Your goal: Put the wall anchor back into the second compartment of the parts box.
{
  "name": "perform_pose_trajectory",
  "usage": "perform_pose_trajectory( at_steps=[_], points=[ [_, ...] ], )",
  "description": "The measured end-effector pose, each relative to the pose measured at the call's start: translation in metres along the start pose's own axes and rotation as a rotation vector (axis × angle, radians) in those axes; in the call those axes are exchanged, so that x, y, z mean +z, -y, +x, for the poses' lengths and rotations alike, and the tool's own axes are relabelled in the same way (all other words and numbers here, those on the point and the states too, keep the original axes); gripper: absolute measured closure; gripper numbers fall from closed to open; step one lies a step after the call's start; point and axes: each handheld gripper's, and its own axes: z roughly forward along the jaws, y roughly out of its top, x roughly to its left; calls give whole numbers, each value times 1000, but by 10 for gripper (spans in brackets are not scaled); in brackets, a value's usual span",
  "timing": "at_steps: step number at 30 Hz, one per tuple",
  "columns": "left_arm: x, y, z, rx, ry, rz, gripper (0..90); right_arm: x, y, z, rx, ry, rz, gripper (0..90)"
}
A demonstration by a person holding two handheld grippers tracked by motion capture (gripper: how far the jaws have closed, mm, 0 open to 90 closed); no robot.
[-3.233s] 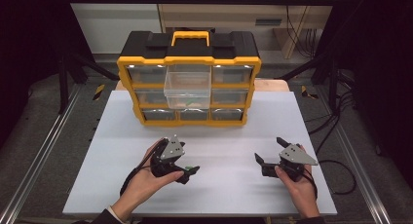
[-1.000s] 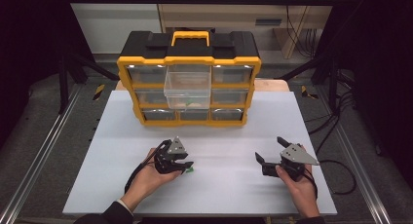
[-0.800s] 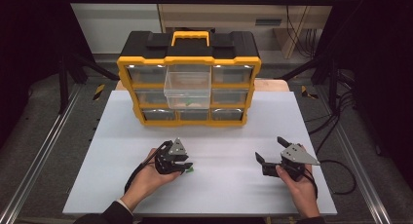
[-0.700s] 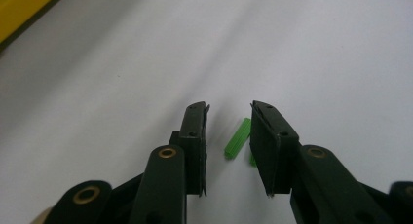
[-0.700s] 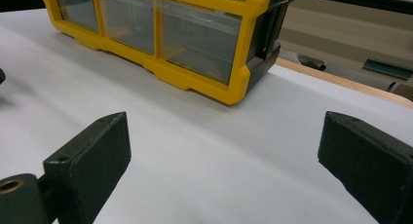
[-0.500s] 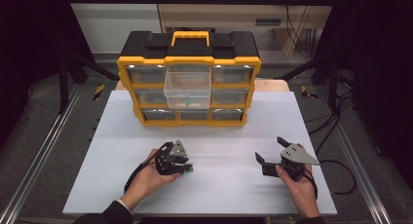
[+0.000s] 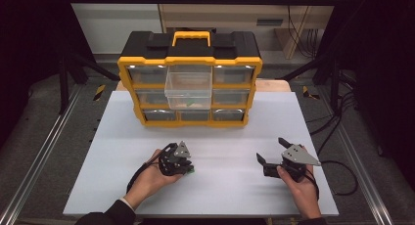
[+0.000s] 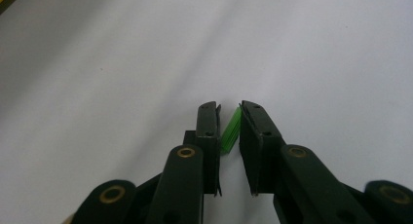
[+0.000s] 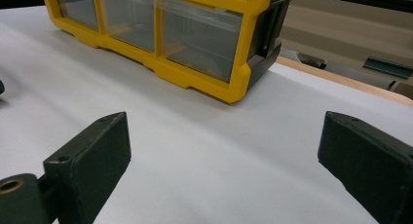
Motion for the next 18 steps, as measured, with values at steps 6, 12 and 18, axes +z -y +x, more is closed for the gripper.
perform_pose_trajectory(
  at_steps=[6,12,18],
  points=[
    [2,-2,-1,-1,-6,9,828,0,0,0,2,-1,0,53],
    [2,-1,-1,-16,-15,8,841,0,0,0,1,-1,0,53],
    [-4,0,3,-41,-31,-30,841,0,0,0,3,-2,0,53]
  ],
)
